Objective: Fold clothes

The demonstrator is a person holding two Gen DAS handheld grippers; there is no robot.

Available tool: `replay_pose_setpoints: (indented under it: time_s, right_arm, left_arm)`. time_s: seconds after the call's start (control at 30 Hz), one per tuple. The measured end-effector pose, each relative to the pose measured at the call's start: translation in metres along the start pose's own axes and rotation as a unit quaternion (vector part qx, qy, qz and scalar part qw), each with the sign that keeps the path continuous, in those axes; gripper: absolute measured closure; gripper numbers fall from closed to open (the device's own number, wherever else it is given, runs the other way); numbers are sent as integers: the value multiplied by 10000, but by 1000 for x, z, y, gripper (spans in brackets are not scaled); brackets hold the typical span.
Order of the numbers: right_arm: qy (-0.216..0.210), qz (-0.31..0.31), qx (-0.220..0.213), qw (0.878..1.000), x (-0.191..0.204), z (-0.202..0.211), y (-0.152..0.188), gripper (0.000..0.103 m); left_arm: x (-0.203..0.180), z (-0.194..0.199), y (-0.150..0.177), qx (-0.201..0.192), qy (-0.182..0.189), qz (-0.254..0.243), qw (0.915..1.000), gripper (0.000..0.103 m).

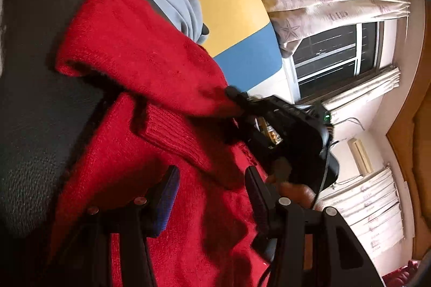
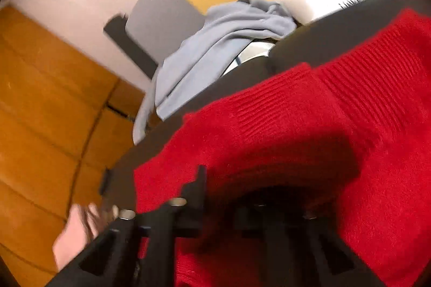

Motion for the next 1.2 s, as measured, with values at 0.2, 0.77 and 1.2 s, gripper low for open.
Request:
replay_pose_setpoints:
  time_s: [0.2,0.77,1.2]
  right_arm:
    - [-244,509,-375,9977,21,49,-34,90]
    - [258,1016,-992,9895,-47,141,-54,90]
    - [-1052,-1500,-668,9808,-155,118,-2,23]
  left_arm:
    - [9,-1,-28,-499,616,957,9922,44]
    - [11,-2,-38,-1008,369,1409,9842,41]
    - [29,-1,-62,-1653,295,2126,9626,44]
Point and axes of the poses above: each gripper's, at about its wrist camera, not at the fingertips, and z roughly against the way its jaws point, x to its left, y to its underside, the point moved 6 cm from there along -z, roughly the way its jaws point, and after that the axes turned 5 degrees about y, right-handed, at the moved point
